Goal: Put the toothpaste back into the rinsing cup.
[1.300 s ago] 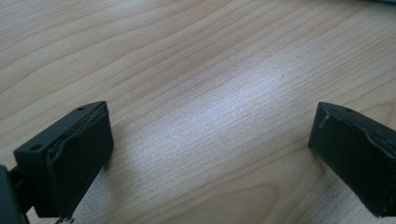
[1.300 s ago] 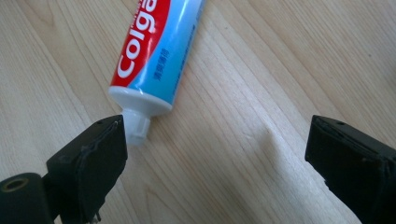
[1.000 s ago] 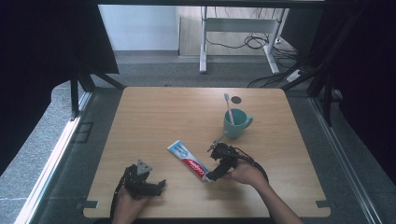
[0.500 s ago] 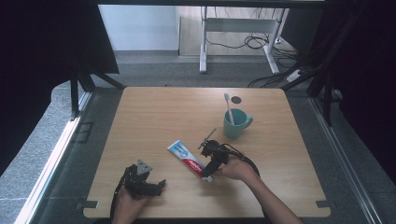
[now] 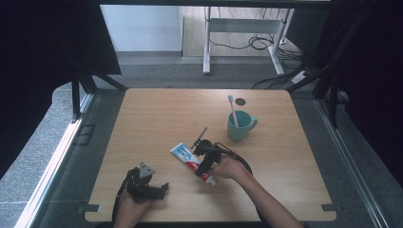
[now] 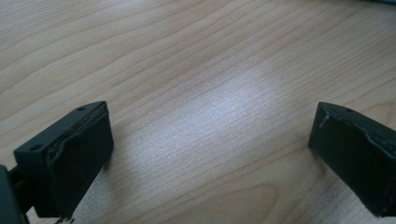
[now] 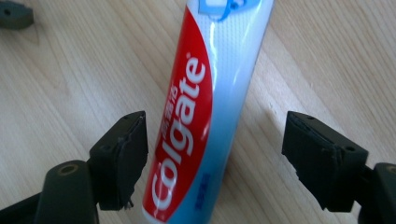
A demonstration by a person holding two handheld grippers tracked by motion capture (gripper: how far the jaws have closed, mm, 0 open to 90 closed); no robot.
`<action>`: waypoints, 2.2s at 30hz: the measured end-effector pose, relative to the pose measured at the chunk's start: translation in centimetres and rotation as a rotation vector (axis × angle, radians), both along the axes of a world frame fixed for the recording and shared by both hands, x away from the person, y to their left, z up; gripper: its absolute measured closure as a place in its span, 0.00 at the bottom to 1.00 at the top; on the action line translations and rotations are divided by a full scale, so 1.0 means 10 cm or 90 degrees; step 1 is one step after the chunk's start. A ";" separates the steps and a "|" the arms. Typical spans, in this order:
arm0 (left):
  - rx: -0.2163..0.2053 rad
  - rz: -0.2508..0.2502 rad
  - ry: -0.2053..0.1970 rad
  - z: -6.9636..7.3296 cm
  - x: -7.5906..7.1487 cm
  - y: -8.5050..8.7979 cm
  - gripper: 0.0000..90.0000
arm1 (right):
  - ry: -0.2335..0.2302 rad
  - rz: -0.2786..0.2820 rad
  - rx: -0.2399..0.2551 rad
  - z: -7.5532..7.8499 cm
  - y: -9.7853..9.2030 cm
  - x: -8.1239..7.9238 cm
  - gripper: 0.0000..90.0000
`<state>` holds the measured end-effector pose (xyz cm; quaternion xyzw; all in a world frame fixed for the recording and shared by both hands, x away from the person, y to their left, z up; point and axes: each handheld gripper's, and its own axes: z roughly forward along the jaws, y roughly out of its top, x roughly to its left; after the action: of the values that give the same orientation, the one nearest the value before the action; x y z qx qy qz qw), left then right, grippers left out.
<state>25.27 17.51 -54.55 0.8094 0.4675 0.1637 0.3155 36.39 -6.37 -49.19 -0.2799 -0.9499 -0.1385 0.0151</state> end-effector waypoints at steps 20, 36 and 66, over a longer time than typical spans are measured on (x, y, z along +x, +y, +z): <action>0.001 0.000 0.000 0.00 0.00 0.00 0.00 | 0.010 -0.009 -0.070 -0.08 0.44 0.18 0.38; 0.001 -0.001 0.000 0.00 0.00 0.00 0.00 | 0.024 -0.010 -0.107 -0.07 0.54 0.22 0.71; 0.001 0.000 0.000 0.00 0.00 0.00 0.00 | -0.021 0.000 -0.004 0.13 0.21 0.12 0.81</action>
<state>25.27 17.51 -54.54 0.8098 0.4672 0.1640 0.3148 37.61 -4.31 -47.87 -0.2773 -0.9505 -0.1402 -0.0015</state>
